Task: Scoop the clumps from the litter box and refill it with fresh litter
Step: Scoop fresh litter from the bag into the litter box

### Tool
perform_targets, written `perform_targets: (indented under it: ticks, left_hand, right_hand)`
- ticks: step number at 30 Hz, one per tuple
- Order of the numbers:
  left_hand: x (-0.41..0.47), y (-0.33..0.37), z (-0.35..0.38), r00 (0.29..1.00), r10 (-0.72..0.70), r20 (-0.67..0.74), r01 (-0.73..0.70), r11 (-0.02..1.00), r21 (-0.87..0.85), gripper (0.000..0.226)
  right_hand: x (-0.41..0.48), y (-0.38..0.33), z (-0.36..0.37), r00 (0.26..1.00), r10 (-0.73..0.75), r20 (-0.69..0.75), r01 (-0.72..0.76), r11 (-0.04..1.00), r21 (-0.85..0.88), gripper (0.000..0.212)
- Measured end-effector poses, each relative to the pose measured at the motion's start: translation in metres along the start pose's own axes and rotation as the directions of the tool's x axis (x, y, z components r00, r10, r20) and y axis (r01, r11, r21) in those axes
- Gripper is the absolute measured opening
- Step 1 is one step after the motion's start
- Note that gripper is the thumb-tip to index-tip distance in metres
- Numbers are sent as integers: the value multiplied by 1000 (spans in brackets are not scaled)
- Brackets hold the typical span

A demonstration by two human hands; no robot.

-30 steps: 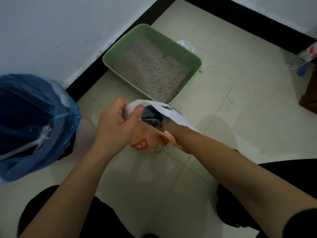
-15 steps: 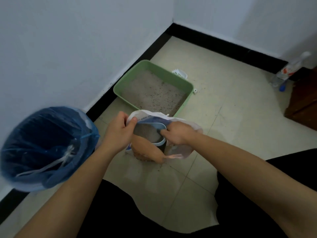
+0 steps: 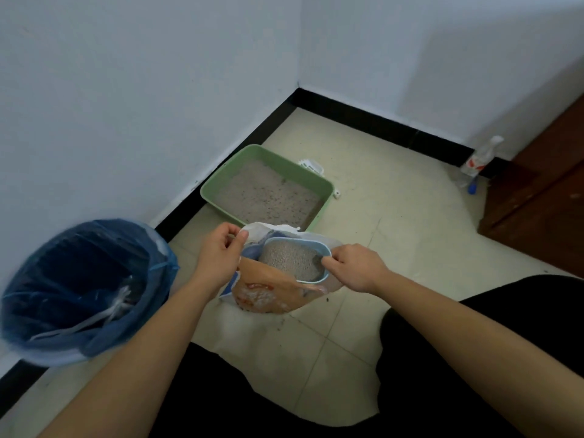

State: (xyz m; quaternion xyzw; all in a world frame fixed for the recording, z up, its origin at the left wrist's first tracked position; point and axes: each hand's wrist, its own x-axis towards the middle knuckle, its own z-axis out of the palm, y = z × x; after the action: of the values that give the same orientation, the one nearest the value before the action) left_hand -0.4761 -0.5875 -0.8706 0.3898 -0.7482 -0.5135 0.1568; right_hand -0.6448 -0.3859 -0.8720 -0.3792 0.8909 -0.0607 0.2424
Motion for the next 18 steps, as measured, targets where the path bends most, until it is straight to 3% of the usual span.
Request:
perform_targets:
  ticks: [5, 11, 18]
  left_hand:
    - [-12, 3, 6, 997, 40, 65, -42, 999, 32, 18]
    - [-14, -1, -5, 999, 24, 36, -25, 1000, 12, 17]
    - [-12, -4, -10, 996, -32, 78, 32, 999, 8, 19]
  right_hand:
    - [-5, -17, 14, 992, -97, 77, 92, 993, 67, 43]
    - [-3, 1, 4, 999, -22, 28, 19, 996, 84, 41]
    - [-1, -13, 12, 996, -85, 23, 81, 984, 157, 40]
